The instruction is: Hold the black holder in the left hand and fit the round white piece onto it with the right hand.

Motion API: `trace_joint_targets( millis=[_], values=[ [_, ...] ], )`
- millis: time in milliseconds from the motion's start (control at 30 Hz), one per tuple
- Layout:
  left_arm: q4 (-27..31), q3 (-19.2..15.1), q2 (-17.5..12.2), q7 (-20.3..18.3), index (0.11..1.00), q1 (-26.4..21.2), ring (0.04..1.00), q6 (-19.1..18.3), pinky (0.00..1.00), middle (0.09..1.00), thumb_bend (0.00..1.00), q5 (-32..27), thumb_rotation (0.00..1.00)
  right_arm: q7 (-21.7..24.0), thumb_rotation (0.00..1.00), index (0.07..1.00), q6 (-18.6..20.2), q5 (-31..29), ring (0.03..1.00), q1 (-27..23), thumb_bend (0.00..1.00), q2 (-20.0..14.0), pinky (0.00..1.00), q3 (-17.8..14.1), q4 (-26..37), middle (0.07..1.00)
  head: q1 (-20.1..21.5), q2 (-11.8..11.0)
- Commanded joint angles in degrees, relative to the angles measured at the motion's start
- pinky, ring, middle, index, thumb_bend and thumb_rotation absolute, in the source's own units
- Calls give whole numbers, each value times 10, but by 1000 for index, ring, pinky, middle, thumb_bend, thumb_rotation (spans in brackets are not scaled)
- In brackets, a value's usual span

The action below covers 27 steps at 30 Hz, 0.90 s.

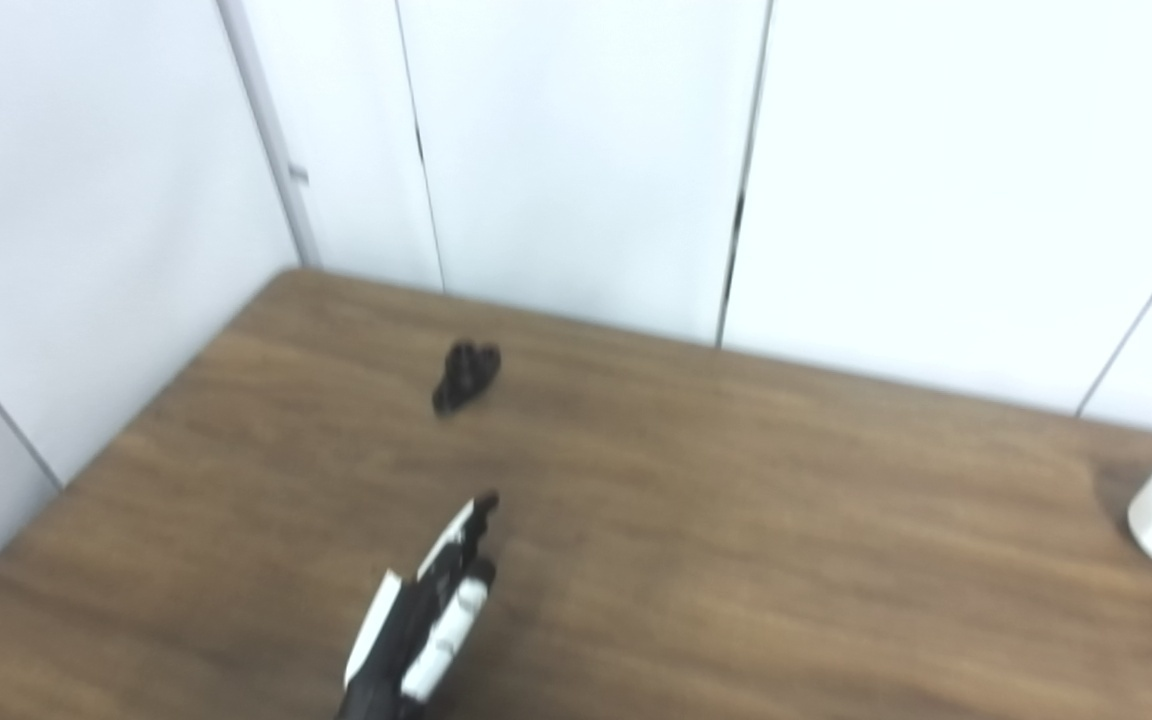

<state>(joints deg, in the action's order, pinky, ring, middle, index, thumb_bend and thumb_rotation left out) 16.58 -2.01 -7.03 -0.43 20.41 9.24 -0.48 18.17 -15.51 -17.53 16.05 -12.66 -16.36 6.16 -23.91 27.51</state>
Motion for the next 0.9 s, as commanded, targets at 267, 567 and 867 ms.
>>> trace_joint_targets(
  millis=[267,567,867],
  values=[
    [-38,12,25,9,984,-12,1000,43,1000,997,501,10,816,2,1000,1000,-37,-15,1000,-3,727,-5,1000,18,-100,1000,5,-7],
    [-29,10,29,27,966,-10,992,32,997,991,512,48,810,-11,1000,1000,-28,-12,1000,3,699,-6,1000,26,-81,1000,24,-1],
    [21,-4,34,68,961,-12,991,-21,985,983,534,78,446,-23,1000,1000,-25,-4,1000,6,689,-8,1000,29,-72,1000,39,3]
  ],
)
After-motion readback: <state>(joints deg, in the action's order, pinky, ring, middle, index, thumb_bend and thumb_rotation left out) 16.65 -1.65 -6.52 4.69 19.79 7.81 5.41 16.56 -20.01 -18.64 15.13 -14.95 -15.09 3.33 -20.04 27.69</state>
